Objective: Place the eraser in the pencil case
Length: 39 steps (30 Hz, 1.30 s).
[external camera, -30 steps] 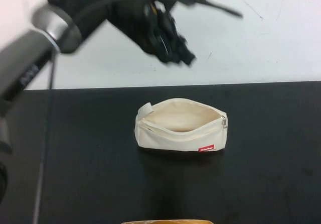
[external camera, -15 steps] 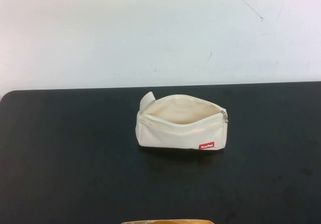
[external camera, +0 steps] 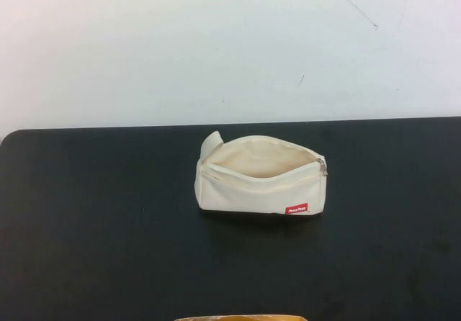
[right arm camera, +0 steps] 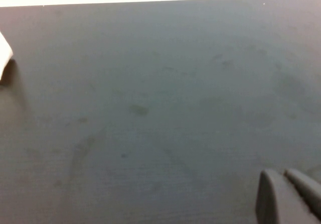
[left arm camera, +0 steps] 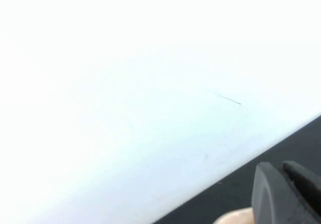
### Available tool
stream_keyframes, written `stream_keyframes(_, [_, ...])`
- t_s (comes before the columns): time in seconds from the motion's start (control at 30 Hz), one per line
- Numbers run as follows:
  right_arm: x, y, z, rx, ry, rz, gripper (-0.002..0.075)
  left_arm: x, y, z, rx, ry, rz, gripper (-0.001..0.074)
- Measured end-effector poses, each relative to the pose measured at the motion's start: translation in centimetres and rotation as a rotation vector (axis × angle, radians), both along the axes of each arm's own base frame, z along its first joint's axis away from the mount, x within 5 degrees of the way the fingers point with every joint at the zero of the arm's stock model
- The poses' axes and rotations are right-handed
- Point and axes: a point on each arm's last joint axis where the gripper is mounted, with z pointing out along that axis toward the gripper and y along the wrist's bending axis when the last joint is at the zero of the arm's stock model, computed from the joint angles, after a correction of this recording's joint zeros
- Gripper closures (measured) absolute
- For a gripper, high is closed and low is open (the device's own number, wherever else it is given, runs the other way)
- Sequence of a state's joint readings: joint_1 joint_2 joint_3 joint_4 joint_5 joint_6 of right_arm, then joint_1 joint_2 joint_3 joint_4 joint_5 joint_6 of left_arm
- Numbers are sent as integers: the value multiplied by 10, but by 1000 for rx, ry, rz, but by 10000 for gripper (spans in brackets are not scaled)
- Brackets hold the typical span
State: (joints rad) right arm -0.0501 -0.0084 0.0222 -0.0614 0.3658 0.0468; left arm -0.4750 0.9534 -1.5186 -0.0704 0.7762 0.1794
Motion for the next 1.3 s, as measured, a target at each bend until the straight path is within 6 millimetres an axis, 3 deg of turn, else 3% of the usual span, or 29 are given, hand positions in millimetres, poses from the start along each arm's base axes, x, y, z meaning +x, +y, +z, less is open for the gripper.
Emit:
stream_keyframes(0.17, [0,0,0,0,0,0,727,-4,0,-60,-53,61,-13,735])
stream_keyframes(0.43, [0,0,0,0,0,0,727,1,-15,-152,-130,377,-65,735])
stream_keyframes(0.7, [0,0,0,0,0,0,727,2,-16,-225,-61,585,-33,735])
stream_keyframes(0.83, [0,0,0,0,-2,0,727,-8,-1,-246,-43,486,28,735])
stream_keyframes(1.13, [0,0,0,0,-2,0,727,-39,52,-284,-240,80,358,736])
stream_keyframes(1.3, [0,0,0,0,-2,0,727,-59,65,-315,-276,-38,477,735])
